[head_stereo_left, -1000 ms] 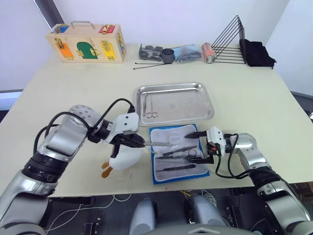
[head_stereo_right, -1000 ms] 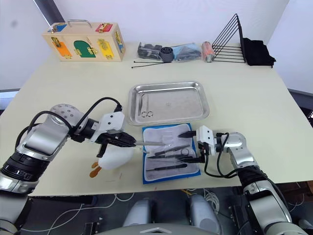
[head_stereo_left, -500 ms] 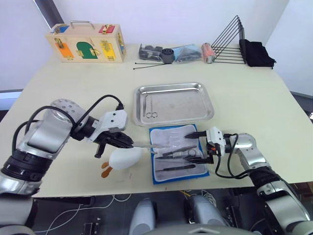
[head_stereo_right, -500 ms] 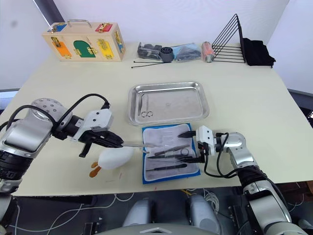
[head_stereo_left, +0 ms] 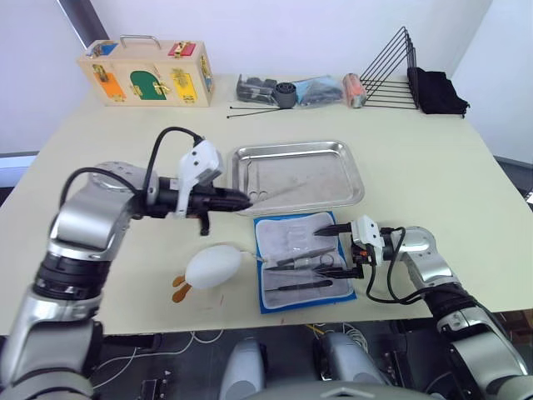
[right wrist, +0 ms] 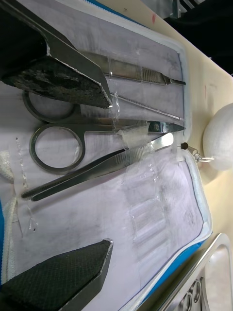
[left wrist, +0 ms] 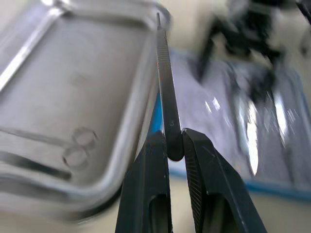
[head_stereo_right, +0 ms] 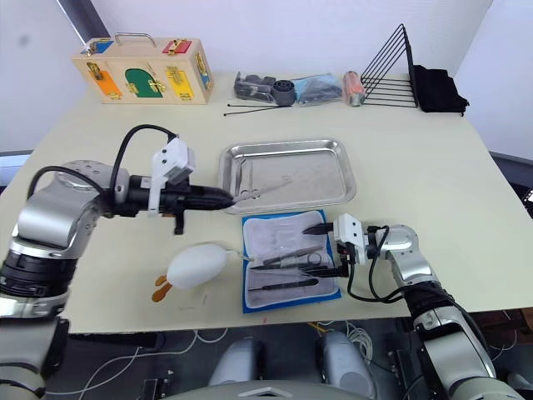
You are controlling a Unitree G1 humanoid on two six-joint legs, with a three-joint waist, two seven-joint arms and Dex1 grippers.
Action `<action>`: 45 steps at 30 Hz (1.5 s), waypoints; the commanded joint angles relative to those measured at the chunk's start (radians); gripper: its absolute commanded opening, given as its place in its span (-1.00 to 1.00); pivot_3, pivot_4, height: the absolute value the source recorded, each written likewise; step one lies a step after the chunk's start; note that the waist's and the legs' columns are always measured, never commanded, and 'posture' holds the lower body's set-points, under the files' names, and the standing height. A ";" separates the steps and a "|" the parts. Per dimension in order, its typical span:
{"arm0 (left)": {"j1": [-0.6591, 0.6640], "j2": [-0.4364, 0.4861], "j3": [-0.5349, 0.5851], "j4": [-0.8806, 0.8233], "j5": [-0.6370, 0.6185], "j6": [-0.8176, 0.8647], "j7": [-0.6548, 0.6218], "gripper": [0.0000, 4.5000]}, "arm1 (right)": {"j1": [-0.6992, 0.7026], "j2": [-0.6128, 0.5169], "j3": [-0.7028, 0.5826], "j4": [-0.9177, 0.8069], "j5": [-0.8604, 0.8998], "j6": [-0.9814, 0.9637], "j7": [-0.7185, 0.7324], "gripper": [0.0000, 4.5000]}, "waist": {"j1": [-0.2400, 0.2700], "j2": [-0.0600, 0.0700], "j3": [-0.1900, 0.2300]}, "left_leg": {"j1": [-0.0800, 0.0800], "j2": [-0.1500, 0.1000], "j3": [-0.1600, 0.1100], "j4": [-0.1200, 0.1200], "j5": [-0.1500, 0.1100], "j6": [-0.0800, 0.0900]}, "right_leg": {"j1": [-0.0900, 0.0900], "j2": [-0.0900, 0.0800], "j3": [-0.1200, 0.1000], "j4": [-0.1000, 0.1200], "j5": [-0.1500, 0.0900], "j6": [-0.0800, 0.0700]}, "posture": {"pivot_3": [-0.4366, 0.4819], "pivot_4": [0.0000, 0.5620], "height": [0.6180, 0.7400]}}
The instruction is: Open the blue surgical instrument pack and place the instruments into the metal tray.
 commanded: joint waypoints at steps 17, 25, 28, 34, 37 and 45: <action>0.009 -0.596 0.031 -0.160 0.155 0.206 0.902 -0.99 | 0.051 0.016 0.079 0.097 -0.085 0.015 -0.015 1.00 | 0.000 -0.002 -0.001 | 0.000 0.000 -0.003 0.000 0.000 0.000 | 0.002 -0.001 0.000 0.000 0.001 0.000 | -0.05 -0.47 1.00; -0.031 -0.767 0.068 -0.004 0.258 0.122 1.131 -0.99 | 0.053 0.026 0.081 0.095 -0.084 0.017 -0.018 1.00 | -0.007 -0.002 -0.002 | 0.002 0.000 -0.004 0.000 0.000 -0.001 | 0.006 -0.001 0.000 -0.001 0.001 0.000 | -0.05 -0.47 1.00; -0.043 -0.797 0.085 0.047 0.278 0.118 1.182 -0.99 | 0.054 0.025 0.079 0.093 -0.083 0.018 -0.018 1.00 | -0.009 -0.002 -0.002 | 0.002 0.000 -0.004 0.000 0.000 -0.001 | 0.006 -0.001 0.000 -0.001 0.001 0.000 | -0.05 -0.47 1.00; -0.050 -0.855 0.110 0.112 0.278 0.119 1.233 -0.99 | 0.056 0.025 0.080 0.090 -0.083 0.017 -0.019 1.00 | -0.010 -0.002 -0.002 | 0.002 -0.001 -0.004 0.000 0.000 -0.001 | 0.006 -0.001 -0.001 -0.001 0.001 0.000 | -0.05 -0.47 1.00; -0.045 -0.876 0.123 0.136 0.271 0.125 1.239 -0.99 | 0.058 0.024 0.079 0.088 -0.083 0.016 -0.020 1.00 | -0.011 -0.002 -0.002 | 0.002 -0.001 -0.004 0.000 0.000 -0.001 | 0.006 -0.001 -0.001 -0.001 0.001 0.000 | -0.05 -0.47 1.00; -0.034 -0.915 0.157 0.154 0.256 0.157 1.255 -0.99 | 0.066 0.022 0.081 0.078 -0.083 0.020 -0.020 1.00 | -0.012 -0.002 -0.002 | 0.002 -0.001 -0.005 0.000 0.000 -0.001 | 0.006 -0.001 -0.002 -0.001 0.001 0.000 | -0.05 -0.47 1.00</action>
